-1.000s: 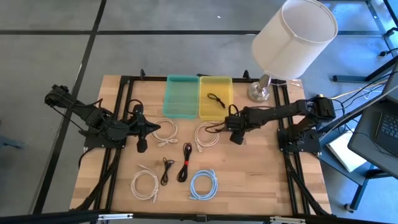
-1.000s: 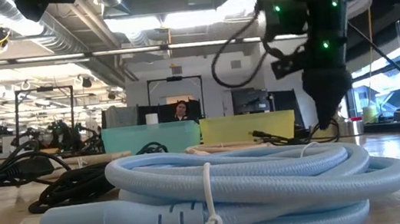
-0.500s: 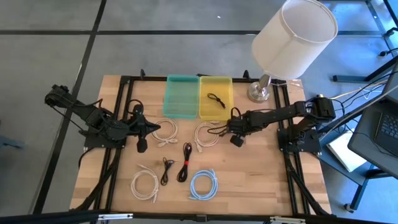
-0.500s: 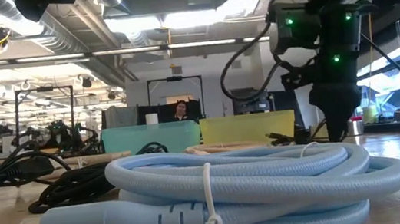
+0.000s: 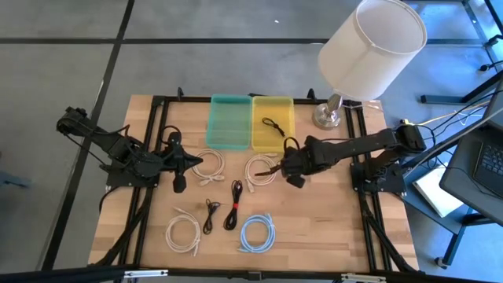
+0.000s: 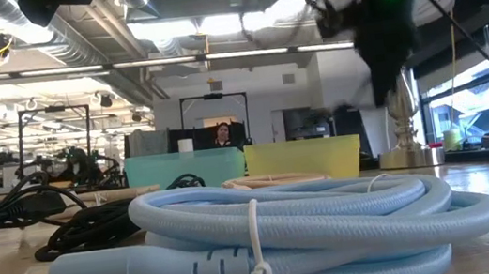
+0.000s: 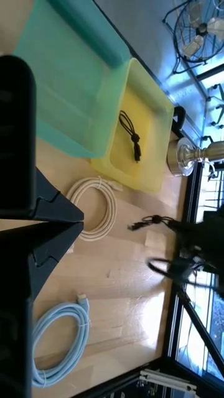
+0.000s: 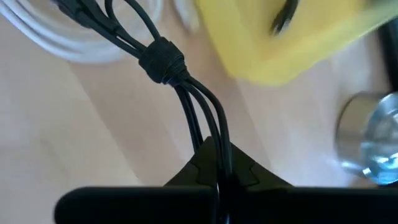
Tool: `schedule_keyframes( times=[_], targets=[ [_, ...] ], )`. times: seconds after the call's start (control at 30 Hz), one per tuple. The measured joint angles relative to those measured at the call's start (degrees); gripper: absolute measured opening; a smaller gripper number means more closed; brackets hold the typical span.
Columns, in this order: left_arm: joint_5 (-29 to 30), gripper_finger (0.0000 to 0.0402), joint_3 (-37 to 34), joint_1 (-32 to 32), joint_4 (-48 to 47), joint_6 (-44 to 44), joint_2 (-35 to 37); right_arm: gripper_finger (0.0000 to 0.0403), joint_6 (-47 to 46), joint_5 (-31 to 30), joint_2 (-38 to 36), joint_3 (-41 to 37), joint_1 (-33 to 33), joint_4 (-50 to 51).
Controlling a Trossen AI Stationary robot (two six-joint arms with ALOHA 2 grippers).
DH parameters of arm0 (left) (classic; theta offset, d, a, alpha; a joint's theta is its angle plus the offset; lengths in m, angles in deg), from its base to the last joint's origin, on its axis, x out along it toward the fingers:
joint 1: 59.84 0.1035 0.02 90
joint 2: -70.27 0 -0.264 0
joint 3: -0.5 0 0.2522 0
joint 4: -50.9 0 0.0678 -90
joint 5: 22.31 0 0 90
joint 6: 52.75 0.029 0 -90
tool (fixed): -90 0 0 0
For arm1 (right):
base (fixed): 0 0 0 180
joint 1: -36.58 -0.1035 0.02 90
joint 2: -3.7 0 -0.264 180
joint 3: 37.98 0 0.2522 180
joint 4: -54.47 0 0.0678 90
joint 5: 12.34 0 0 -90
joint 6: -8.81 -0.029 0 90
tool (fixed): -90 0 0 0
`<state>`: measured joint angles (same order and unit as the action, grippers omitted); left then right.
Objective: Pick & Place USB Port
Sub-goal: Put the top right black charger cable into the yellow bin
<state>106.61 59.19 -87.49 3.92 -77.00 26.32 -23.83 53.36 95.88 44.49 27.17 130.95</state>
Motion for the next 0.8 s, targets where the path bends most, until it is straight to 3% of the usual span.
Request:
schedule_keyframes(
  times=[0.13, 0.3, 0.53, 0.8],
  targets=[
    [0.0, 0.0003, 0.0, 0.0, 0.0, 0.2, 0.0, 0.0001, -0.1, -1.7, 0.0, 8.6, 0.9, 0.3],
    [0.0, 0.0003, 0.0, 0.0, 0.0, 0.2, 0.0, 0.0, -2.1, -4.3, 0.0, 18.1, 7.5, -3.4],
    [-0.1, 0.0003, 0.0, 0.0, 0.0, -0.6, 0.0, 0.0, -1.4, 12.9, -0.1, 21.0, 22.4, -11.8],
    [-1.5, 0.0003, 0.0, 0.0, 0.5, -0.6, 0.0, 0.0, -1.6, 21.1, -0.1, 13.1, 30.3, -13.1]
  ],
)
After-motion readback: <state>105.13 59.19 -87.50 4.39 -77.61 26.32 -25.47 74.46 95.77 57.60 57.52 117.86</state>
